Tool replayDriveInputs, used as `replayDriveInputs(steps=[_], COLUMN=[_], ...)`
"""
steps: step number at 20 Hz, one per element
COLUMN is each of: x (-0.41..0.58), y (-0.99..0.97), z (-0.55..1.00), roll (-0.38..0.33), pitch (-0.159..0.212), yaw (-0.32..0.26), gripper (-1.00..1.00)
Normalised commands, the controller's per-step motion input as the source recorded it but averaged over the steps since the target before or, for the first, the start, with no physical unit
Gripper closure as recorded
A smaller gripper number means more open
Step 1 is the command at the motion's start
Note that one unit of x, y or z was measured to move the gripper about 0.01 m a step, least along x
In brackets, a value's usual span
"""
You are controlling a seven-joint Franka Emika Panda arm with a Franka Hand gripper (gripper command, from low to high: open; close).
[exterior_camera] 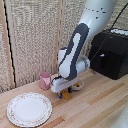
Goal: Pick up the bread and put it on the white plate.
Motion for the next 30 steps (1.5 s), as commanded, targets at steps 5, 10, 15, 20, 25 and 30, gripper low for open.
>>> replayDriveInputs(steps=[5,10,15,20,25,30], x=[-0.059,-0.009,0.000,-0.075,-0.012,0.145], y=[0.09,0.03,0.02,0.07,0.44,0.68], z=[0.00,0.02,0.53,1.00,0.98,0.59], roll=[-0.037,-0.023,-0.001,0.000,-0.040,-0.070], pitch=[-0.014,-0.061,-0.060,-0.003,0.024,0.088], yaw=[0.011,0.055,0.015,0.001,0.013,0.021], gripper=[1.00,1.00,1.00,1.00,1.00,1.00])
